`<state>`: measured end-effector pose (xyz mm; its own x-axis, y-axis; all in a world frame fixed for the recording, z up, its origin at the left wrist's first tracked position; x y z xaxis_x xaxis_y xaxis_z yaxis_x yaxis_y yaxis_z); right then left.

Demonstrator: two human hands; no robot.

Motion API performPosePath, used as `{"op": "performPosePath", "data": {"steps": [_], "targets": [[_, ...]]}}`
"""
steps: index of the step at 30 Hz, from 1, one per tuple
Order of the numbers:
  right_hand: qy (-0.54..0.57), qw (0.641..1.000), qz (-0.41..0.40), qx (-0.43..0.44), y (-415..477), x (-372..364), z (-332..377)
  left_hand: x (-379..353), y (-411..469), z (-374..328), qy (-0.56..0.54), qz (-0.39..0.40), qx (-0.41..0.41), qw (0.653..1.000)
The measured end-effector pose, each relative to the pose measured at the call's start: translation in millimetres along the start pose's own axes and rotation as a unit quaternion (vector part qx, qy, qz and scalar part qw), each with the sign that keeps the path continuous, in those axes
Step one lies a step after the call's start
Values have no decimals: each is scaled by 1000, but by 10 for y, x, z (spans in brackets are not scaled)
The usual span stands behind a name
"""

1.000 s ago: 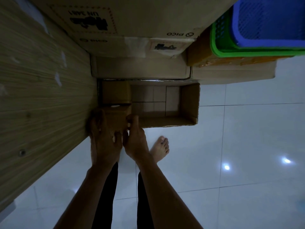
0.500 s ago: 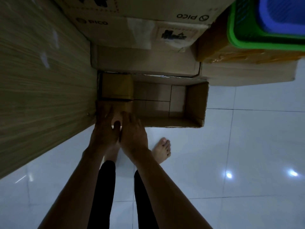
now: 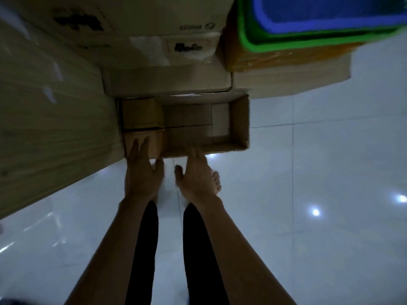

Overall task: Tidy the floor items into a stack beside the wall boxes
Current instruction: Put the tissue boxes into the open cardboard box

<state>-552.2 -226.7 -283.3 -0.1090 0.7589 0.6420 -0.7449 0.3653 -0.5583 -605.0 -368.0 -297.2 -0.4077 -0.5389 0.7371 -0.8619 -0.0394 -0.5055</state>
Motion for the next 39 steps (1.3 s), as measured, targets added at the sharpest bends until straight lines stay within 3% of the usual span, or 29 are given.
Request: {"op": "performPosePath", "data": {"steps": [3,7,12,18,27,32,39], "targets": [[52,994,-74,-65,-522,893,34,341,-614,-674,-5,31,-47,998],[117,973,-164,-117,-1482,2160,7,921,-1414,-1779,34,61,-180,981],[156,932,-266,-189,-2802,3343,-240,1345,-2291,-3036,135,130,-332,925],[224,840,-407,-278,-4086,4150,-817,1288,-3414,-4313,168,173,-475,846],[326,649,-563,-395,-5209,4855,-2043,211,-4920,-5556,154,247,-579,761],[339,572,-606,-436,-5536,5404,-2830,-732,-5636,-6388,159,290,-616,715],[332,465,-651,-499,-5960,6313,-4045,-2139,-6966,-7645,180,363,-682,609]]}}
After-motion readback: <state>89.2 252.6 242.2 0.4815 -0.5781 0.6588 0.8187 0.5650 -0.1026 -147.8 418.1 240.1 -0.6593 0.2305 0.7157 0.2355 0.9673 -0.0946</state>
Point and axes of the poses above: each hand's wrist, its own y-axis towards the middle knuckle, its own x-axis out of the back of the hand, z = x × y, the point moved 3 cm from there along y, towards the middle knuckle, and after that the axes turned 9 degrees about -z, right-handed, at the moved point
